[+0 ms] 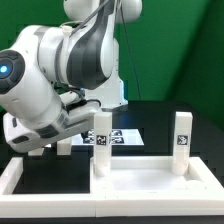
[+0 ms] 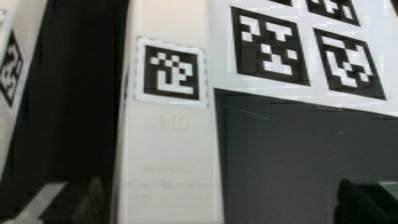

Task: Assemble desk

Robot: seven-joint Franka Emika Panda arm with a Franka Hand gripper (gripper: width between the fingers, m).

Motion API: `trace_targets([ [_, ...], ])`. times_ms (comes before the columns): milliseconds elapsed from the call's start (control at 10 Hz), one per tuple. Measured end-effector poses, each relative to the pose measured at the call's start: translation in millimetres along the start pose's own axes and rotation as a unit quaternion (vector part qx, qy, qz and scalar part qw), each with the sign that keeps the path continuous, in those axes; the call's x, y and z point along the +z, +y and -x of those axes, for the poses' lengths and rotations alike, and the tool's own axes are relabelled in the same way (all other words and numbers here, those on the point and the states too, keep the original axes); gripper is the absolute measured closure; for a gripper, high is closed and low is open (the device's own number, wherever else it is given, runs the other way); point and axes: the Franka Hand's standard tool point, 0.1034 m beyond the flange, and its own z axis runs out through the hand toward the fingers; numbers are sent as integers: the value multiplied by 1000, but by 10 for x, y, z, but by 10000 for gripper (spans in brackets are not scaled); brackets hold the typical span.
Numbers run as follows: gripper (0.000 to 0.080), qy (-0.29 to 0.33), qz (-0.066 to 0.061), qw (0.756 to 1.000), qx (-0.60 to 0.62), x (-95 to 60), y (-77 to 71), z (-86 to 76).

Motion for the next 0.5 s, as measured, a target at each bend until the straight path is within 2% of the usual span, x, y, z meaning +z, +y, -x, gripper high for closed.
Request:
trace_targets([
  [500,150,-6,-4,1000,4,59,16,18],
])
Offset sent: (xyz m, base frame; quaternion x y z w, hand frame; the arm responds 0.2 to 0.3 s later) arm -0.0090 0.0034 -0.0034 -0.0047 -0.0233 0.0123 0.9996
